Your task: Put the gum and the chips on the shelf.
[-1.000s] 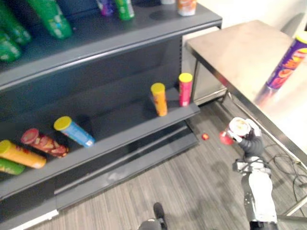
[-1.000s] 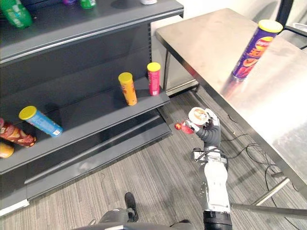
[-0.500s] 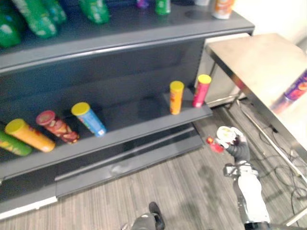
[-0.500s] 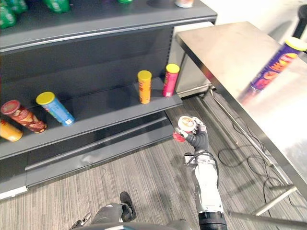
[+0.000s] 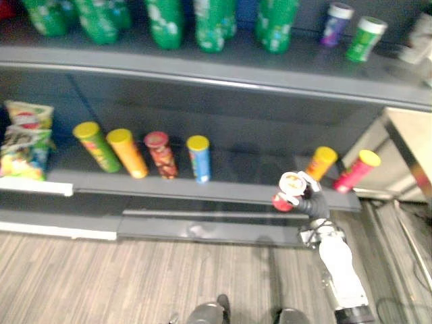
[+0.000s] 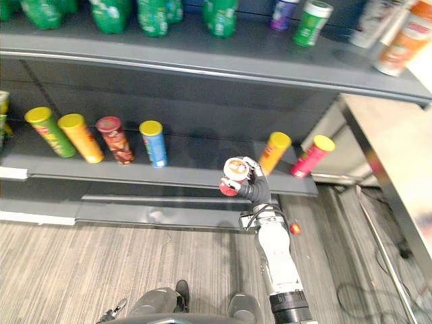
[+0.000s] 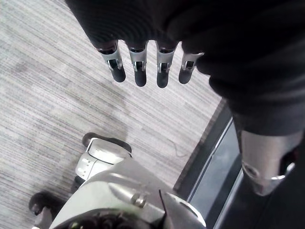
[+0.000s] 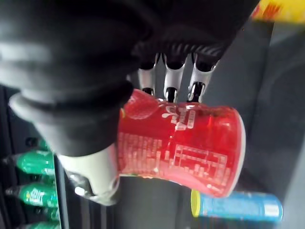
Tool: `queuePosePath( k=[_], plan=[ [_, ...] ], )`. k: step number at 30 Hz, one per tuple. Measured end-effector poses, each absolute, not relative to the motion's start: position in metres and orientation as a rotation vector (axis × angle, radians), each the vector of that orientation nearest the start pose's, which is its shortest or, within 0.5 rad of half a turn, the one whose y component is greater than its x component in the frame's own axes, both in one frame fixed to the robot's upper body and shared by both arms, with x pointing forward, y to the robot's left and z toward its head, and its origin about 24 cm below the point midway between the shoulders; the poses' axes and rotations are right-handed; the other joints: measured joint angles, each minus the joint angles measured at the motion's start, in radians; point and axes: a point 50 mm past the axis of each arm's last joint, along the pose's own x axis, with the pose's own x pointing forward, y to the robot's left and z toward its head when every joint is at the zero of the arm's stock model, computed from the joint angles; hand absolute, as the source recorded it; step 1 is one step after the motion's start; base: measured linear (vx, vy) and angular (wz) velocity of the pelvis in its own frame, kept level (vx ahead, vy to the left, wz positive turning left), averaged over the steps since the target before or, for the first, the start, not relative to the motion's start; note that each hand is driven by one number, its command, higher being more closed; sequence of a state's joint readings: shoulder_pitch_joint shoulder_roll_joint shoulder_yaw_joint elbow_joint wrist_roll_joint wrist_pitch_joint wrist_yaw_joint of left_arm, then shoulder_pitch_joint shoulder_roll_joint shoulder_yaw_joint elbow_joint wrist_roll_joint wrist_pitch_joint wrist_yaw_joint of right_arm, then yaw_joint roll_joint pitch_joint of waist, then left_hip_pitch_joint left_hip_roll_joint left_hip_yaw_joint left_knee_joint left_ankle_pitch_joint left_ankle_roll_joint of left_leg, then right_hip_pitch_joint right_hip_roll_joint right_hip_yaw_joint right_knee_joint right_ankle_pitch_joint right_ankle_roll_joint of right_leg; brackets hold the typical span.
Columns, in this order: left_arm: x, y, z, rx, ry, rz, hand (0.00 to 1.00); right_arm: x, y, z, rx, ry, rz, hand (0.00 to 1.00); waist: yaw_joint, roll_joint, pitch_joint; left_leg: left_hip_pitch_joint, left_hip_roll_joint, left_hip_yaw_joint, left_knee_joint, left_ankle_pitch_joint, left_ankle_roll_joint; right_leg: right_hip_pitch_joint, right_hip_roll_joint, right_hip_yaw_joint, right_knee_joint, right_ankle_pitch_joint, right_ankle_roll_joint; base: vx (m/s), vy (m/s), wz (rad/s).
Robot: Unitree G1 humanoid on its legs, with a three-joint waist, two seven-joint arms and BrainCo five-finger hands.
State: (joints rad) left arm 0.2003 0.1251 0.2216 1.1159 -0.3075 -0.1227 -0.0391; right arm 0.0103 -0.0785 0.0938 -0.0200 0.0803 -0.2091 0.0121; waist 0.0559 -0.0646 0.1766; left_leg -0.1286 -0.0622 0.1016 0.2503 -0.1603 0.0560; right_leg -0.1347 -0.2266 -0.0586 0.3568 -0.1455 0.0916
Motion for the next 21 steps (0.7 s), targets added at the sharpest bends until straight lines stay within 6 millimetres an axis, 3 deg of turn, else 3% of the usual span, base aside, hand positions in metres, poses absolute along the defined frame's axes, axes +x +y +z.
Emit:
queuePosePath(
  k=[3, 6, 8, 10, 21],
  plan=[
    [0.039, 0.231, -0.164, -0.262, 1.096, 0.493, 0.0, 0.248, -0.137, 0.064, 0.034, -0.216, 0.13, 1.0, 0.002, -0.01, -0.009, 0.006, -0.013, -0.096, 0.016, -0.002, -0.007, 0.052, 0.01, -0.08, -0.107, 0.022, 0.026, 0.21, -0.184, 1.01],
    [0.039, 0.23, -0.164, -0.279, 1.093, 0.505, 0.0, 0.249, -0.136, 0.065, 0.08, -0.221, 0.136, 1.0, 0.002, -0.003, -0.018, -0.009, 0.02, -0.148, -0.011, 0.015, -0.046, 0.088, 0.053, -0.152, -0.183, 0.03, 0.025, 0.15, -0.21, 0.46],
    [0.039, 0.229, -0.164, -0.29, 1.09, 0.513, 0.0, 0.248, -0.138, 0.064, 0.084, -0.218, 0.128, 1.0, -0.006, 0.0, -0.019, 0.006, 0.047, -0.137, -0.089, 0.056, -0.09, 0.099, 0.067, -0.195, -0.212, 0.038, 0.016, 0.14, -0.263, 0.42],
    [0.037, 0.229, -0.165, -0.3, 1.092, 0.525, 0.0, 0.246, -0.141, 0.061, 0.107, -0.205, 0.114, 1.0, -0.02, 0.003, -0.019, 0.044, 0.067, -0.106, -0.148, 0.079, -0.105, 0.122, 0.077, -0.218, -0.222, 0.04, 0.013, 0.09, -0.149, 0.26],
    [0.038, 0.226, -0.165, -0.249, 1.105, 0.509, 0.0, 0.234, -0.146, 0.047, 0.104, -0.152, 0.075, 1.0, -0.033, 0.023, -0.06, 0.163, 0.07, 0.005, -0.343, 0.16, -0.101, 0.142, 0.09, -0.159, -0.29, 0.071, 0.019, 0.02, 0.002, -0.21]
  ],
)
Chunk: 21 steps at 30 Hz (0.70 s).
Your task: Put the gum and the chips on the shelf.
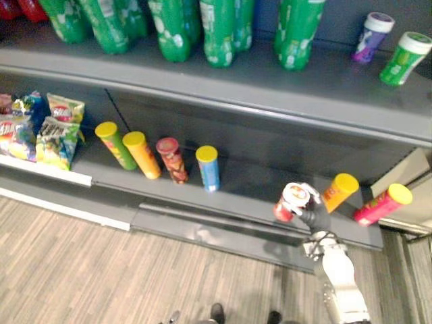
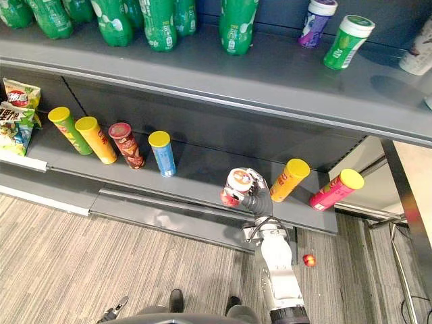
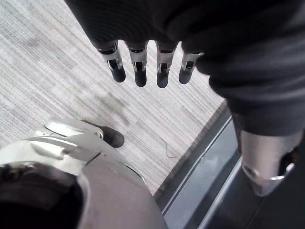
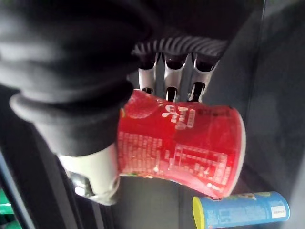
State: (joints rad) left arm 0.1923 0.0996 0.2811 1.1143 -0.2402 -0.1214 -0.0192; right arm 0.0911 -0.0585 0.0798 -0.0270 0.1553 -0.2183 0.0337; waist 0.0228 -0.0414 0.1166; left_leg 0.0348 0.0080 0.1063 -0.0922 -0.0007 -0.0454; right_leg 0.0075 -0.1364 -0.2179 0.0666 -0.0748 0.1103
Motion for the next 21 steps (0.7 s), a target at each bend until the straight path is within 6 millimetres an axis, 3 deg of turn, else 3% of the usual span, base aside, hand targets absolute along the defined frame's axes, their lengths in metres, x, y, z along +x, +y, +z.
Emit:
queuePosePath(
  k=[11, 14, 21],
  plan=[
    [0.035, 0.224, -0.167, -0.173, 1.147, 0.437, 0.0, 0.228, -0.154, 0.047, 0.06, -0.152, 0.096, 1.0, -0.019, 0.016, -0.02, 0.008, 0.007, 0.057, -0.009, -0.001, 0.001, -0.002, 0.01, 0.042, -0.019, 0.019, -0.002, -0.06, 0.005, -0.14],
    [0.036, 0.224, -0.166, -0.164, 1.147, 0.423, 0.0, 0.221, -0.174, 0.048, 0.005, -0.152, 0.019, 1.0, -0.022, 0.017, -0.019, 0.009, 0.006, 0.077, -0.009, -0.004, 0.001, -0.004, 0.011, 0.06, -0.03, 0.027, 0.0, -0.01, 0.021, -0.16],
    [0.035, 0.222, -0.167, -0.168, 1.154, 0.398, 0.0, 0.199, -0.243, 0.048, -0.102, -0.127, -0.279, 1.0, -0.041, 0.029, -0.025, 0.039, 0.011, 0.139, -0.008, -0.012, -0.01, -0.003, 0.019, 0.115, -0.03, 0.027, 0.0, 0.02, 0.011, -0.24]
  ],
)
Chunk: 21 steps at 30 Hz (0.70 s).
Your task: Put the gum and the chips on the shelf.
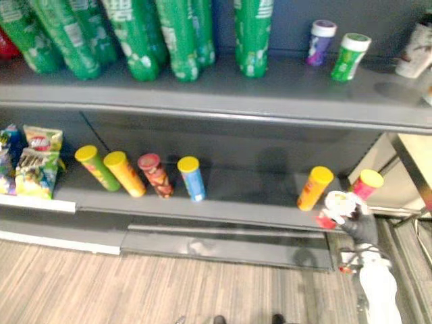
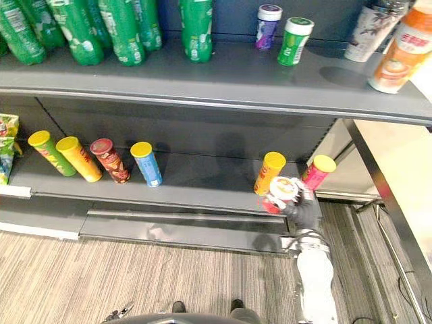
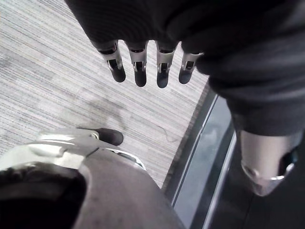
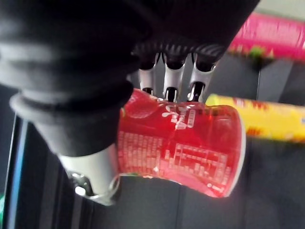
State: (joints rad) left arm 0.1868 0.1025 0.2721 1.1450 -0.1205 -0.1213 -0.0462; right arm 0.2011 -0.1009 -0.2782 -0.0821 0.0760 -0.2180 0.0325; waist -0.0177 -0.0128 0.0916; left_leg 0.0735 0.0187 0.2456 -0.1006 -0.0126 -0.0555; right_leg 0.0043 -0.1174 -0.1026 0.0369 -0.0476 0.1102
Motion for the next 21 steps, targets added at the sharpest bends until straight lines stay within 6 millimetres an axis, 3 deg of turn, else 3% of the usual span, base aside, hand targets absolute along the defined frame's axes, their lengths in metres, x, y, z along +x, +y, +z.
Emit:
queuePosePath(
  k=[5, 11, 16, 21],
  plan=[
    [0.034, 0.221, -0.168, -0.161, 1.16, 0.38, 0.0, 0.181, -0.286, 0.057, -0.148, -0.149, -0.491, 1.0, -0.014, 0.016, -0.009, 0.015, 0.021, 0.06, 0.0, -0.006, -0.003, -0.017, 0.027, 0.053, 0.001, 0.007, -0.01, 0.0, -0.029, -0.32],
    [0.031, 0.216, -0.169, -0.171, 1.169, 0.365, 0.0, 0.169, -0.308, 0.084, -0.221, -0.244, -0.585, 1.0, -0.035, 0.027, -0.018, 0.017, 0.034, 0.074, 0.0, -0.008, -0.002, -0.02, 0.041, 0.061, -0.003, 0.013, -0.018, -0.02, -0.041, -0.09],
    [0.028, 0.216, -0.169, -0.166, 1.179, 0.355, 0.0, 0.163, -0.324, 0.131, -0.326, -0.42, -0.645, 1.0, -0.037, 0.018, -0.035, 0.018, 0.043, 0.079, 0.0, -0.008, -0.001, -0.018, 0.053, 0.073, -0.018, 0.024, -0.03, -0.01, -0.028, -0.07],
    [0.027, 0.216, -0.169, -0.173, 1.18, 0.364, 0.0, 0.17, -0.333, 0.175, -0.398, -0.594, -0.667, 1.0, -0.037, 0.015, -0.038, 0.018, 0.043, 0.079, 0.0, -0.007, 0.001, -0.018, 0.053, 0.075, -0.018, 0.027, -0.029, 0.0, 0.0, 0.0]
  ],
)
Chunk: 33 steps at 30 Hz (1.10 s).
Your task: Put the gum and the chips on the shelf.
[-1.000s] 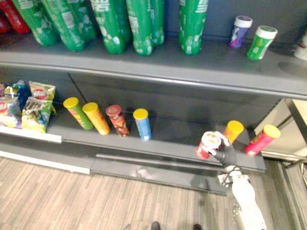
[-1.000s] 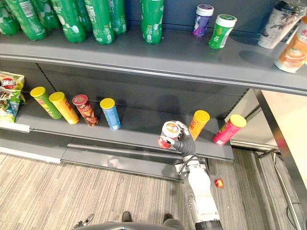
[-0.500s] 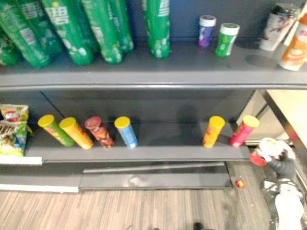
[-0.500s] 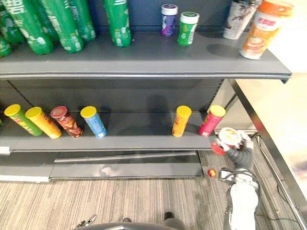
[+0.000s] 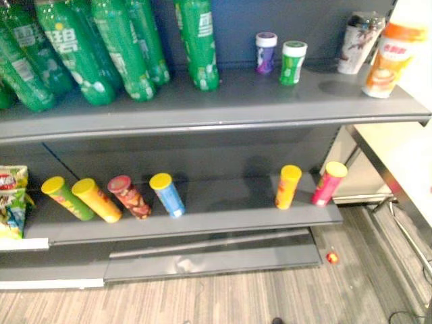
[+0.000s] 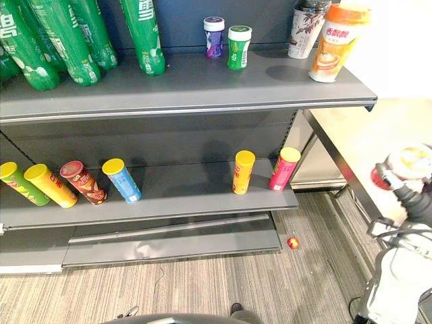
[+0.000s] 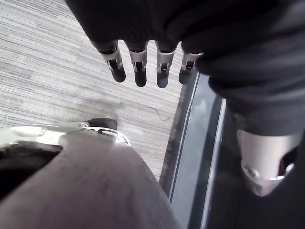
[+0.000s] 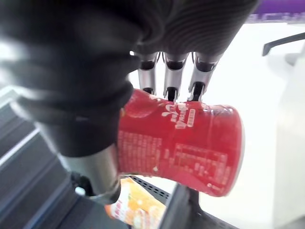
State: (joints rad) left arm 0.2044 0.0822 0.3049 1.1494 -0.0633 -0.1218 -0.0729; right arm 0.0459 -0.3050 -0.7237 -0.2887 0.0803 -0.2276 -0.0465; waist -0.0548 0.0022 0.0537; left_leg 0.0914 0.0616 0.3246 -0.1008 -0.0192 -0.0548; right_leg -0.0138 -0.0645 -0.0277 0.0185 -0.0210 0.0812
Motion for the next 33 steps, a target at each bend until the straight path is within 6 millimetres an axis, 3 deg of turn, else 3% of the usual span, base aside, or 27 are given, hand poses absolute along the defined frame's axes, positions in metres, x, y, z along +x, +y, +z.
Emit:
queuePosePath(
  k=[5, 9, 14, 17, 25, 33],
  plan=[
    [0.026, 0.217, -0.169, -0.174, 1.181, 0.37, 0.0, 0.184, -0.331, 0.225, -0.449, -0.784, -0.617, 1.0, 0.002, -0.005, -0.006, 0.0, 0.0, -0.003, 0.0, 0.002, 0.002, 0.001, 0.0, -0.004, 0.0, 0.001, 0.0, 0.0, 0.0, 0.0],
    [0.024, 0.217, -0.169, -0.171, 1.186, 0.369, 0.0, 0.196, -0.323, 0.241, -0.426, -0.851, -0.554, 1.0, 0.002, -0.006, -0.019, 0.0, 0.0, -0.006, 0.0, 0.003, 0.003, 0.003, 0.0, -0.008, -0.001, 0.001, 0.0, 0.0, 0.0, 0.0],
    [0.021, 0.218, -0.169, -0.146, 1.2, 0.346, 0.0, 0.226, -0.305, 0.244, -0.318, -0.859, -0.419, 1.0, 0.005, -0.016, -0.034, 0.006, 0.001, -0.01, 0.0, 0.005, 0.005, 0.018, -0.001, -0.018, -0.007, 0.004, -0.003, 0.0, -0.006, 0.04],
    [0.019, 0.218, -0.169, -0.121, 1.215, 0.318, 0.0, 0.253, -0.283, 0.243, -0.241, -0.83, -0.271, 1.0, 0.009, -0.015, -0.035, 0.008, 0.001, -0.008, 0.0, 0.008, 0.008, 0.023, 0.0, -0.017, -0.019, 0.014, -0.003, -0.04, -0.007, -0.01],
    [0.018, 0.221, -0.169, -0.087, 1.24, 0.295, 0.0, 0.3, -0.24, 0.235, -0.097, -0.697, -0.024, 1.0, 0.04, -0.025, -0.037, 0.006, 0.001, -0.009, -0.001, 0.013, 0.011, 0.028, 0.0, -0.018, -0.032, 0.026, -0.005, 0.0, -0.001, 0.0],
    [0.018, 0.222, -0.169, -0.075, 1.251, 0.299, 0.0, 0.327, -0.209, 0.255, -0.073, -0.692, 0.094, 1.0, 0.061, -0.032, -0.039, 0.005, 0.001, -0.015, 0.0, 0.017, 0.012, 0.038, 0.0, -0.022, -0.049, 0.034, -0.007, 0.0, -0.002, 0.01]
  ],
)
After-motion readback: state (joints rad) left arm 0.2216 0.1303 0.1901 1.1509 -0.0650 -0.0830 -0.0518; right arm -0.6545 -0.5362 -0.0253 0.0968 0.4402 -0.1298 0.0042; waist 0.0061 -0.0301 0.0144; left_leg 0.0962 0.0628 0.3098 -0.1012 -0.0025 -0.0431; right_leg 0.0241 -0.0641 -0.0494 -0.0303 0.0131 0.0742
